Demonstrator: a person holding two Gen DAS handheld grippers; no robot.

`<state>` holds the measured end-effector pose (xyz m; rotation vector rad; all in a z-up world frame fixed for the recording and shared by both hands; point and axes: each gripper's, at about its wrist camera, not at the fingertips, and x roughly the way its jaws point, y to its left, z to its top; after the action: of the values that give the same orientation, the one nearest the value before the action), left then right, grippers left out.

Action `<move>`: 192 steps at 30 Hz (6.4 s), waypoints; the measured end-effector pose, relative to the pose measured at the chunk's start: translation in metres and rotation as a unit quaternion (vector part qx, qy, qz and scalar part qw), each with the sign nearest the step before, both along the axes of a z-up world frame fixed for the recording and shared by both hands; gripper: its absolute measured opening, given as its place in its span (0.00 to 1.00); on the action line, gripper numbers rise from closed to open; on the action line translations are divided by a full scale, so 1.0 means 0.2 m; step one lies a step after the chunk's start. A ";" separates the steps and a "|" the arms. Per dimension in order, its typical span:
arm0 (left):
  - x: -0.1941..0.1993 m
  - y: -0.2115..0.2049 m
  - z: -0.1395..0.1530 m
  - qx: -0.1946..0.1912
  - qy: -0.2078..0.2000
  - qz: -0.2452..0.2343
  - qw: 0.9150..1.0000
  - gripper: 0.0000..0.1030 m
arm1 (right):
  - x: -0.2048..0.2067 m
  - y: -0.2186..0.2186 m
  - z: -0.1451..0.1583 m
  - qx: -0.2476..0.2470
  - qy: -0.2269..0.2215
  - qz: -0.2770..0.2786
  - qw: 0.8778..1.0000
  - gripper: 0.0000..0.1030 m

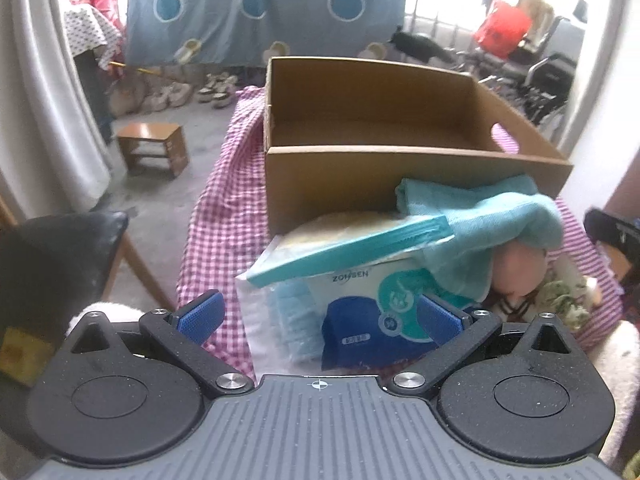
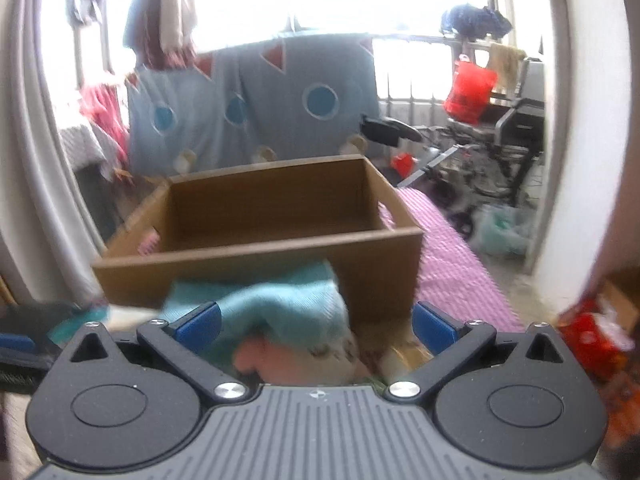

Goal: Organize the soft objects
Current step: 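Reach the right gripper to the cotton swab packet and grasp it, then carry the swab packet into the cardboard box and open the right gripper, then move the right gripper back toward the light-blue towel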

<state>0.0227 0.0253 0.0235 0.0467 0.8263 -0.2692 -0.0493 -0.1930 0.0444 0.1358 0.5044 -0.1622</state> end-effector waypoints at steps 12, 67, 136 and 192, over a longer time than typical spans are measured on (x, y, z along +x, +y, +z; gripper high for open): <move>-0.03 0.23 0.04 0.007 -0.111 -0.020 0.994 0.98 | 0.07 0.06 0.12 0.105 -0.076 0.171 0.977 0.91; 0.51 0.45 -0.22 -0.327 0.155 -0.042 0.931 0.48 | 0.53 0.12 -0.24 0.393 0.128 0.201 0.888 0.13; 1.11 -0.04 0.35 -0.126 -0.051 -0.068 0.988 1.00 | 1.96 -0.03 -0.46 0.307 0.306 0.131 0.892 0.32; 0.28 0.45 0.01 -0.137 -0.061 -0.009 0.989 1.00 | 0.67 0.06 0.53 0.141 0.033 0.233 0.962 1.00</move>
<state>0.0788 0.1146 0.0258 -0.1856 0.6610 -0.3903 0.0839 -0.1820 0.1511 0.2867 0.6108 0.3689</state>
